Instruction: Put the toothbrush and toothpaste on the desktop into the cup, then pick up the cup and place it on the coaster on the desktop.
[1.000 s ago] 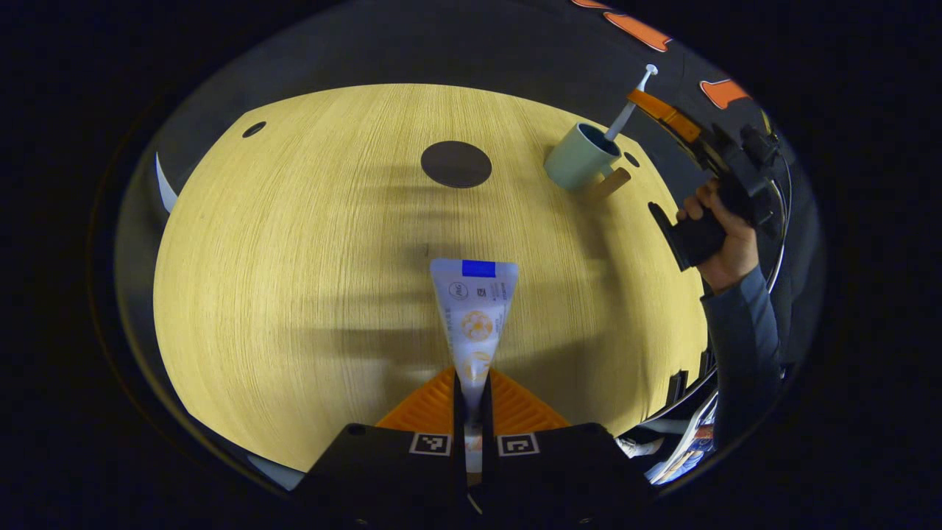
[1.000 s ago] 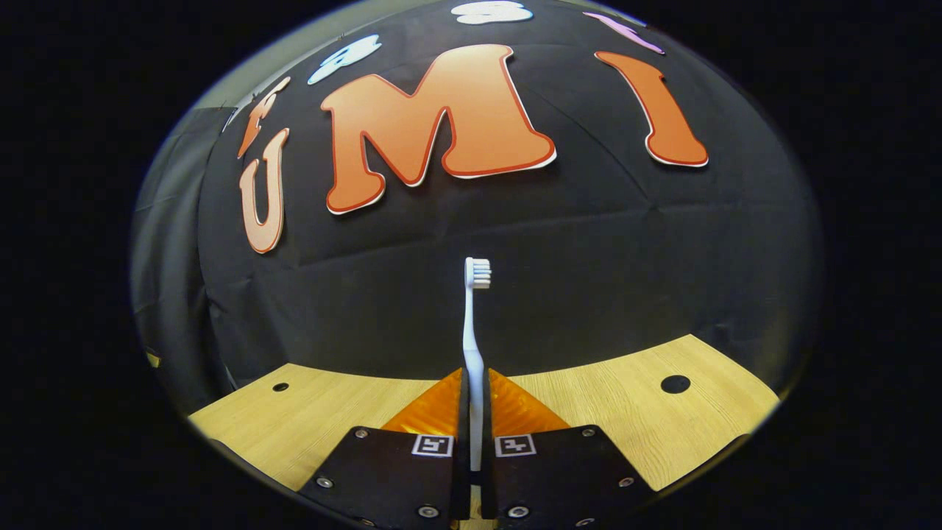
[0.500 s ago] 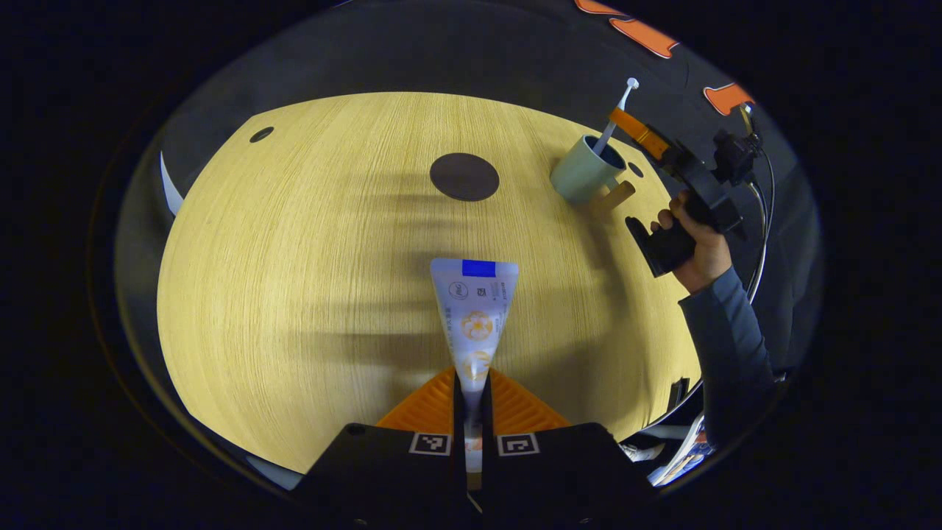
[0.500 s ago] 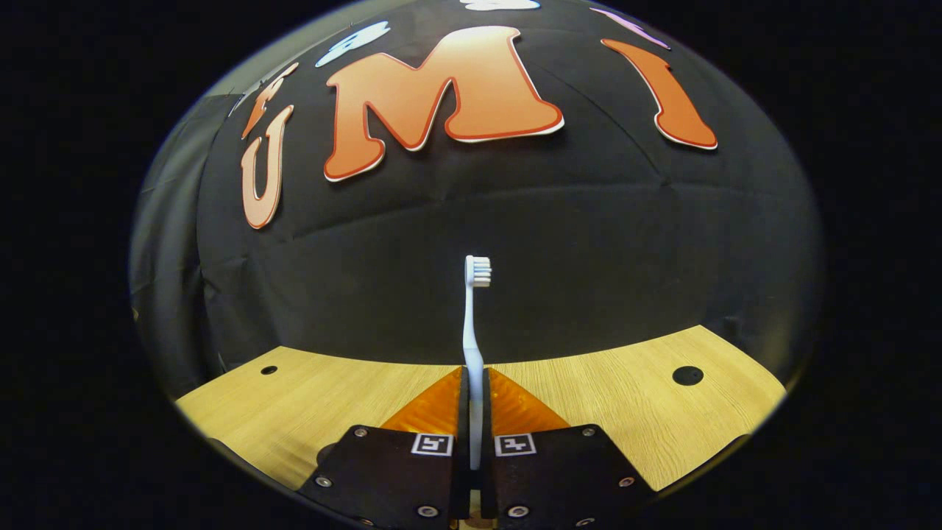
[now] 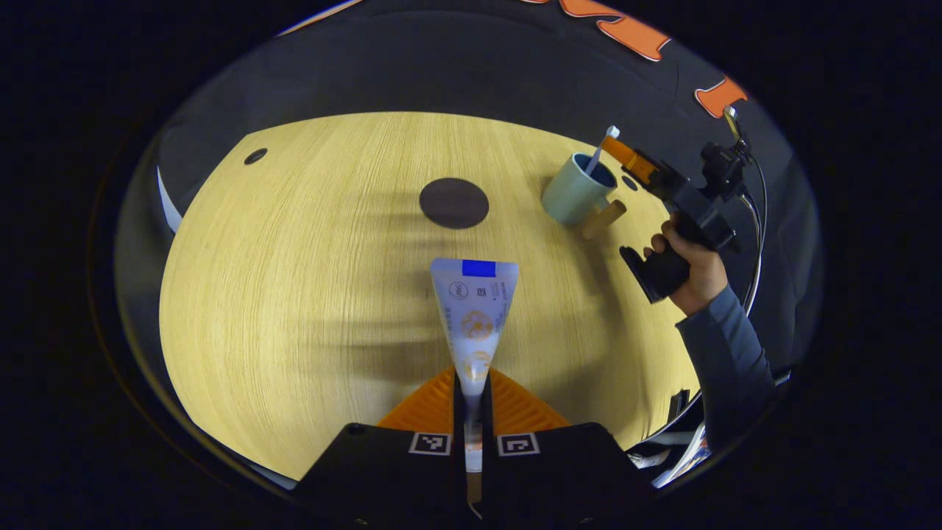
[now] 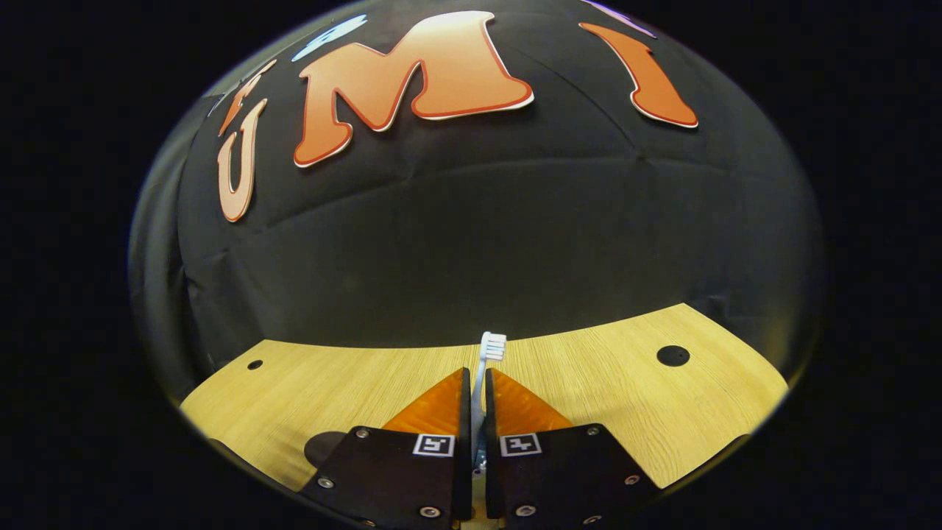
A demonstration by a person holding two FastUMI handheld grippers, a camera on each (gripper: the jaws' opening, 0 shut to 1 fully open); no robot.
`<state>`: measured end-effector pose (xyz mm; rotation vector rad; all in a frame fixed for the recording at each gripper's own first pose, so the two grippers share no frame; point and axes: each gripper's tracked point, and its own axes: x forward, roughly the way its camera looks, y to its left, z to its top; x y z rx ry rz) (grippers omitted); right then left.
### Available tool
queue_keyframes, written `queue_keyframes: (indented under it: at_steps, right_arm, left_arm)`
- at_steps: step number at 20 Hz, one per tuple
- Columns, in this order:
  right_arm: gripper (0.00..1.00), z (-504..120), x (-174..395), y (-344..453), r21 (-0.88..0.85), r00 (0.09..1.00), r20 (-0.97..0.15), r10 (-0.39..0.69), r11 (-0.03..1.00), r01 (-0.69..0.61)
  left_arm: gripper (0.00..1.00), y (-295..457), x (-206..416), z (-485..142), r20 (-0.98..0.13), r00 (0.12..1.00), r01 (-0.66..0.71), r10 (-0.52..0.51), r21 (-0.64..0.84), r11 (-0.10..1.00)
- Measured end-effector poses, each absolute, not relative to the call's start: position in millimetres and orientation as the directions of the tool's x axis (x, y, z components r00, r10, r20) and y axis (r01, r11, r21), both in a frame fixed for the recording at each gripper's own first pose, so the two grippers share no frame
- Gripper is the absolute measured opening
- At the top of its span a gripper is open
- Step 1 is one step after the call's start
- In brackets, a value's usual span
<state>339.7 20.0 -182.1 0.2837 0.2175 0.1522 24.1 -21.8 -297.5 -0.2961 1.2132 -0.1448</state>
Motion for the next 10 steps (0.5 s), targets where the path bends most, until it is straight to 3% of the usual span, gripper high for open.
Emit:
queue_keyframes:
  at_steps: [2,5,8,10]
  right_arm:
    - [0.1,-189,323,17,0.296,0.947,-0.253,0.2,0.948,-0.121]
    - [0.24,-196,292,11,0.321,0.91,-0.348,0.224,0.941,-0.109]
    - [0.27,-195,260,4,0.304,0.89,-0.389,0.238,0.945,-0.12]
    - [0.35,-200,240,1,0.282,0.871,-0.419,0.256,0.949,-0.144]
  left_arm:
    - [0.08,-32,50,-301,-0.88,0.387,-0.026,-0.277,-0.311,0.95]
    - [0.08,-38,99,-300,-0.841,0.458,0.028,-0.288,-0.31,0.95]
    - [0.08,-64,142,-275,-0.787,0.524,0.07,-0.325,-0.341,0.937]
    - [0.08,-80,174,-265,-0.747,0.581,0.109,-0.322,-0.32,0.941]
